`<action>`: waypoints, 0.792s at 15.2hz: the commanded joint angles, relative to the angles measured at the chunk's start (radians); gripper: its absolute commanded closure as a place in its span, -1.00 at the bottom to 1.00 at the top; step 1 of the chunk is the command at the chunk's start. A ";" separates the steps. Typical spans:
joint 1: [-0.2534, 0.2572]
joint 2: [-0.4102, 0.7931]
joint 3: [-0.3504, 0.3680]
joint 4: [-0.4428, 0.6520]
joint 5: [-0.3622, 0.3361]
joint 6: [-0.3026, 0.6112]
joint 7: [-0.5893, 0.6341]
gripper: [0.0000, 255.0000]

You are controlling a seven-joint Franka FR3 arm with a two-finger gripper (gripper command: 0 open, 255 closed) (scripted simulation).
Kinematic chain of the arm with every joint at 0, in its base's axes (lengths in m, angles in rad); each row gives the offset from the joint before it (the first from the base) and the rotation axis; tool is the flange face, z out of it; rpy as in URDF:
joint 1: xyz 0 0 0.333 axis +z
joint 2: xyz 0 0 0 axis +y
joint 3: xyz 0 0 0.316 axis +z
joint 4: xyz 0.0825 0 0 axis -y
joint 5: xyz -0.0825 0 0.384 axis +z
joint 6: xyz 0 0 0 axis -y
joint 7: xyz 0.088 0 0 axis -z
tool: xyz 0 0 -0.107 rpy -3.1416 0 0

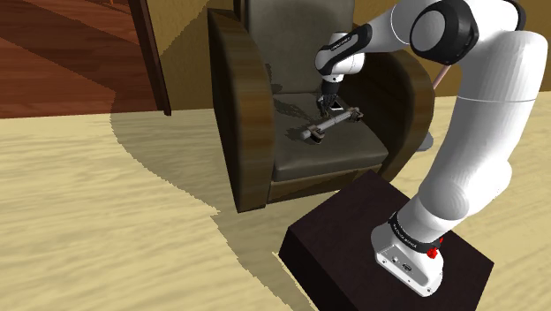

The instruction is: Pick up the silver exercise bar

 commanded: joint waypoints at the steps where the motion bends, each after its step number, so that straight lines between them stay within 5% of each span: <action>1: 0.000 0.001 0.000 0.001 0.000 0.000 0.000 1.00; 12: 0.005 -0.043 -0.006 0.010 -0.011 -0.051 0.006 1.00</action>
